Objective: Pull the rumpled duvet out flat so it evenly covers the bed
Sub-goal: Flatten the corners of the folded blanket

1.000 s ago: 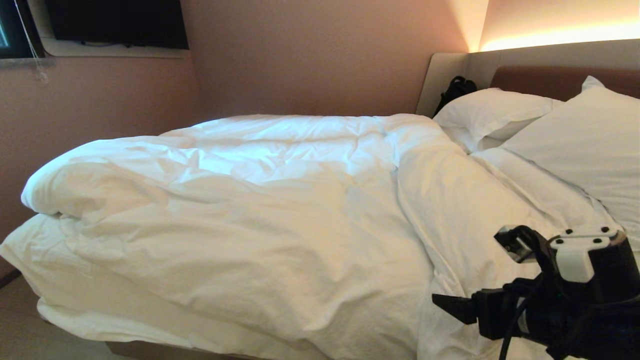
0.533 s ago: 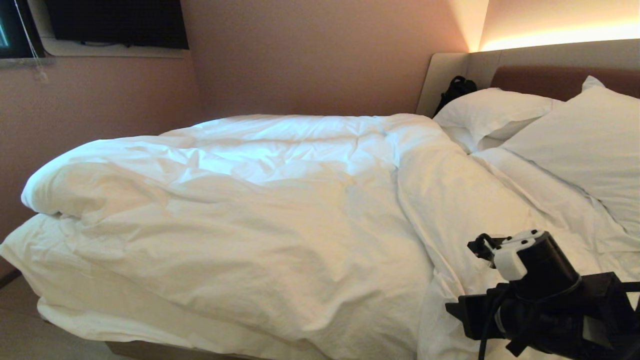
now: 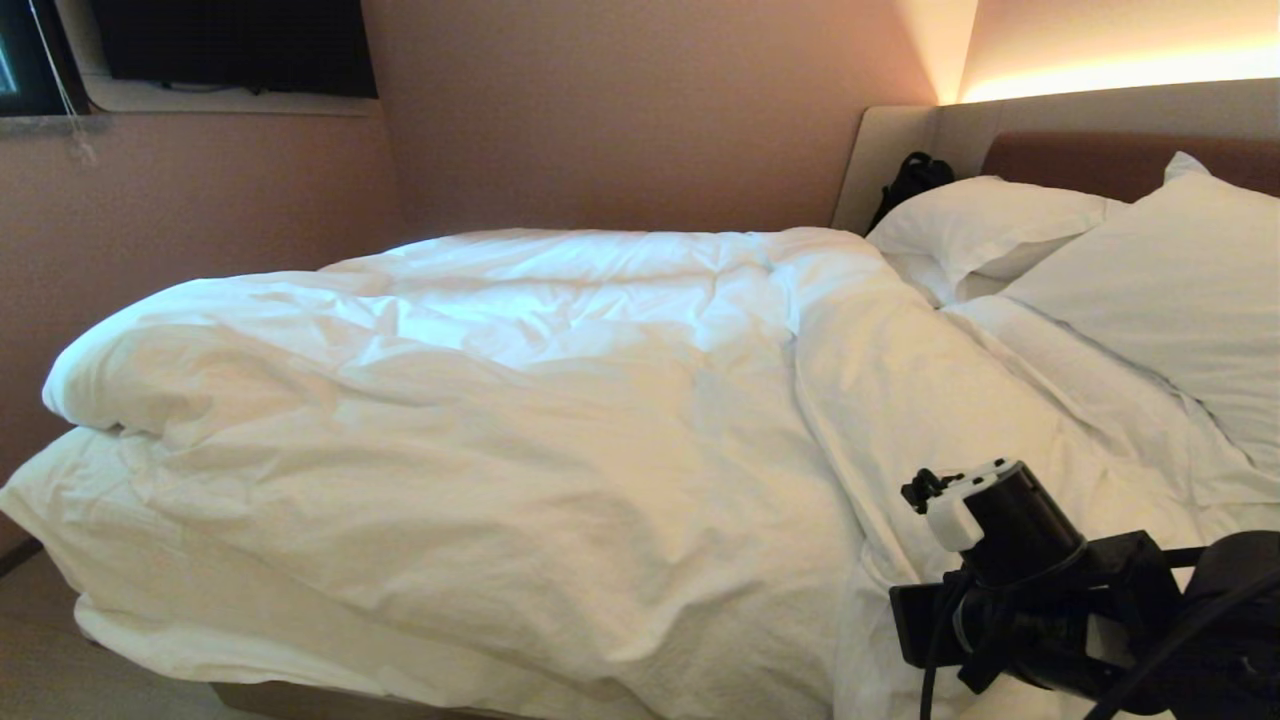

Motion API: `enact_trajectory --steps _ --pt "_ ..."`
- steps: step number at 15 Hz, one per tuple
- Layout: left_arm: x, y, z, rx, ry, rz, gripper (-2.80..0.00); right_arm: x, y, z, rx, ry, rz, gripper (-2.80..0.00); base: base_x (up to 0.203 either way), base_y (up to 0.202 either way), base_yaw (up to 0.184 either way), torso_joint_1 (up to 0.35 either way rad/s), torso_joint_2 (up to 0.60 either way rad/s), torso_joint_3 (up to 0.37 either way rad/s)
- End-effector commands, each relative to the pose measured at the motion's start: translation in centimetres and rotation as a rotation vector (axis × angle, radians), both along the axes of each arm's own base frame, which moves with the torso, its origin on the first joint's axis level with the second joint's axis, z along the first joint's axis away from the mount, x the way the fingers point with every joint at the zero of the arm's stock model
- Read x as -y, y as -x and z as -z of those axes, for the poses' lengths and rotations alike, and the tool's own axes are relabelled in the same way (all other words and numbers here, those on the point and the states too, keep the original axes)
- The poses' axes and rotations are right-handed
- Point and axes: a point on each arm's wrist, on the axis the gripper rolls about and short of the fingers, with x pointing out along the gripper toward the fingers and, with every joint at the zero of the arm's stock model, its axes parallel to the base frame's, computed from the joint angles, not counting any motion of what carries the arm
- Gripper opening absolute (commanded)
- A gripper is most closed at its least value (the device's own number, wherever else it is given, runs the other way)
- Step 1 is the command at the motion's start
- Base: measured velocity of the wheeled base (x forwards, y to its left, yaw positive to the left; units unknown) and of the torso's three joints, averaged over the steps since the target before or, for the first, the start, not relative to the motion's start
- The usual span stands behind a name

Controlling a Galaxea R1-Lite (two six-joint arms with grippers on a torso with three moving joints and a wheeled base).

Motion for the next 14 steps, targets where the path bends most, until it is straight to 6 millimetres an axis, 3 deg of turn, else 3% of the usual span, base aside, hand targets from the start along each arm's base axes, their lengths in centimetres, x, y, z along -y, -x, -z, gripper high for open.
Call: enact_trajectory --steps 1,8,14 --pt "0.0 0.0 0.0 0.0 0.0 0.0 -2.8 0.0 0.0 0.1 0.0 0.002 0.0 -2.8 0.0 0.0 0.0 0.0 0.0 0.0" --pt "0.0 0.0 0.0 0.0 0.0 0.0 -2.8 -2.4 2.4 -2.2 0.039 -0.09 -0.185 -2.8 0.0 0.0 0.0 0.0 0.0 0.0" --pt "0.0 0.0 0.0 0.0 0.0 0.0 -2.8 -3.3 2.2 -0.3 -0.023 -0.051 -0.205 -2.8 0.0 0.0 0.0 0.0 0.0 0.0"
